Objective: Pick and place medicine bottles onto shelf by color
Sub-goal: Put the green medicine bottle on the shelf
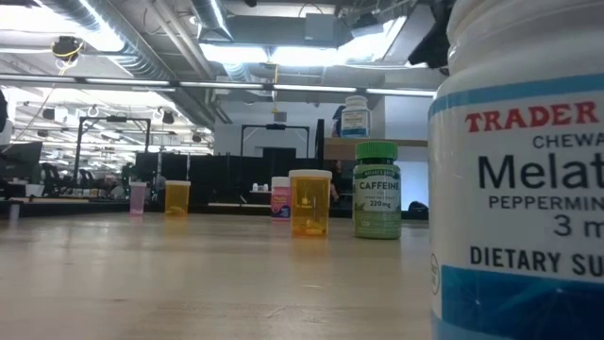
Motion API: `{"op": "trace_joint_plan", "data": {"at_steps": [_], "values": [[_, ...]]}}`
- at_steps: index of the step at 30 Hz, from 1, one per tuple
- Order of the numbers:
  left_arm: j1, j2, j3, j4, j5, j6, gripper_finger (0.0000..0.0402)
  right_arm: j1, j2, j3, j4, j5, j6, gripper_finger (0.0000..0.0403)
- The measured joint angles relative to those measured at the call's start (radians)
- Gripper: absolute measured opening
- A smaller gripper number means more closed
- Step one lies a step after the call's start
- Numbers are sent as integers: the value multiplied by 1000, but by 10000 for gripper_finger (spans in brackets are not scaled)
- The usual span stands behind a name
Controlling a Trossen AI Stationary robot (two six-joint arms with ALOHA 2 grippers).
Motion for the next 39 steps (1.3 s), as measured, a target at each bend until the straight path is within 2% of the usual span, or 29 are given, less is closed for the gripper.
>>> {"op": "trace_joint_plan", "data": {"at_steps": [7, 14, 17, 34, 39], "values": [[-110, 0, 0, -9, 0, -76, 207, 24, 103, 133, -87, -129, 49, 218], [-204, 0, 0, -15, -50, -136, 207, 24, 208, 224, -165, -135, 54, 218], [-225, 0, 0, -15, -61, -152, 207, 24, 228, 256, -173, -134, 127, 218], [-243, 0, 0, -37, -82, -157, 207, -30, 237, 275, -195, -137, 260, 218], [-243, 0, 0, -36, -82, -156, 207, -55, 254, 275, -204, -193, 255, 219]]}}
